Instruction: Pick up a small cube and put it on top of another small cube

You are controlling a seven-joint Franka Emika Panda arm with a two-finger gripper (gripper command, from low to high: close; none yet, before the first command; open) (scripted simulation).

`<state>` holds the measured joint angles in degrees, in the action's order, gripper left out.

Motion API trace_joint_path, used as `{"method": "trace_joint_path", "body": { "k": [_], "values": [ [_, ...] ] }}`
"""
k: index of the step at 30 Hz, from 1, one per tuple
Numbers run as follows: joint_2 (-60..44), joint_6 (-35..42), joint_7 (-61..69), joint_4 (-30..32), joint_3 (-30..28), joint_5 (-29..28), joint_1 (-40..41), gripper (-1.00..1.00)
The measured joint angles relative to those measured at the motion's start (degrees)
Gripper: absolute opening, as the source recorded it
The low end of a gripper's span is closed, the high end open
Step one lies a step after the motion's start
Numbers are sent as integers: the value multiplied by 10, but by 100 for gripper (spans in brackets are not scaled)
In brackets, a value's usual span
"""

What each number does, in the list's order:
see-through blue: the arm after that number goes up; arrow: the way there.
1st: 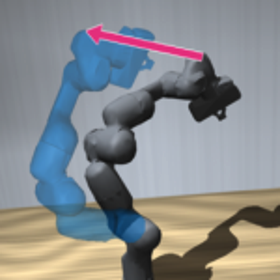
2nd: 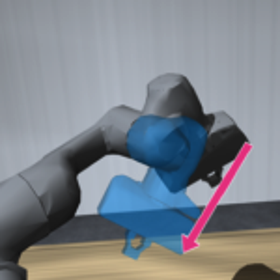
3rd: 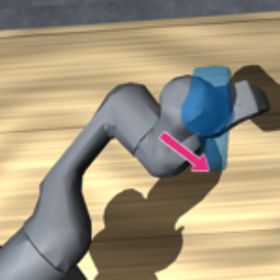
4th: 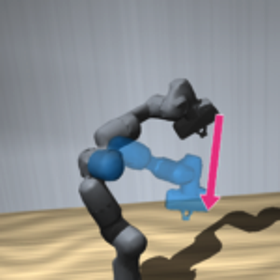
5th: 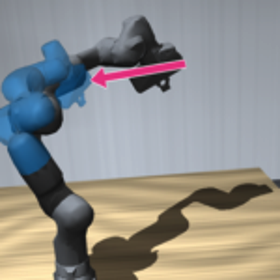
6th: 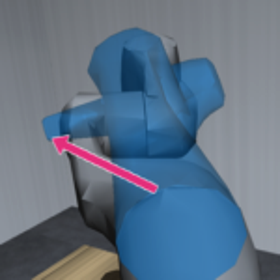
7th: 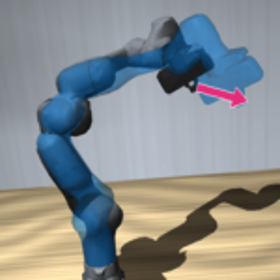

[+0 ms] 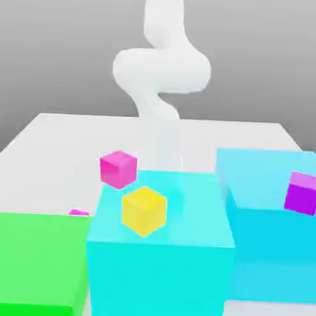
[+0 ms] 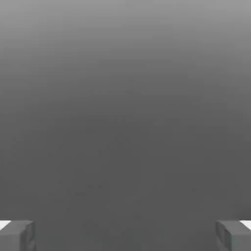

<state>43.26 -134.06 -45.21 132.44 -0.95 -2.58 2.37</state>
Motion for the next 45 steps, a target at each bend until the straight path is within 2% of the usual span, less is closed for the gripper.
{"method": "trace_joint_path", "body": {
  "k": [8,14,18,22,25,27,29,31,32,39,42,45],
  "values": [
    [-140,-116,32,116,-55,-73,78,0],
    [-248,-206,70,214,-118,-104,130,0],
    [-327,-274,114,297,-168,-96,154,0],
    [-394,-331,173,371,-199,-40,151,0],
    [-449,-373,222,372,-175,36,152,0],
    [-486,-402,262,365,-120,94,190,0],
    [-522,-432,284,358,-56,123,247,0],
    [-558,-462,291,352,-6,129,297,0],
    [-573,-475,291,350,10,127,315,-100],
    [-576,-477,289,349,15,124,321,-100],
    [-533,-441,274,356,-30,108,278,-100],
    [-479,-398,229,367,-74,47,250,-100]
  ]
}}
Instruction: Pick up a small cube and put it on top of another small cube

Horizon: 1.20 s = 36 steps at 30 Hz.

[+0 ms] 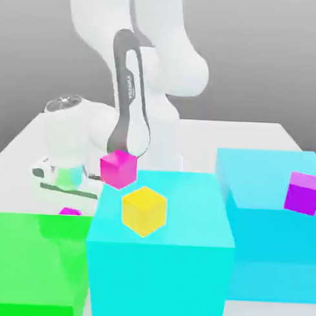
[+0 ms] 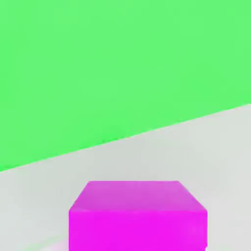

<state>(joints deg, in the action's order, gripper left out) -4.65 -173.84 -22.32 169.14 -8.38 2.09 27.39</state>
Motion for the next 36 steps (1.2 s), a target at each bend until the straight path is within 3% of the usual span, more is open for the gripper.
{"method": "trace_joint_path", "body": {
  "k": [3,6,26,30,31,36],
  "values": [
    [56,44,-24,12,-5,-38,10,-100],
    [99,98,-70,6,-2,-39,21,-100],
    [188,543,-471,-383,204,3,-103,-100],
    [153,495,-484,-346,219,12,-113,-100],
    [145,477,-486,-336,220,11,-113,100],
    [145,477,-485,-336,220,11,-113,100]
  ]
}}
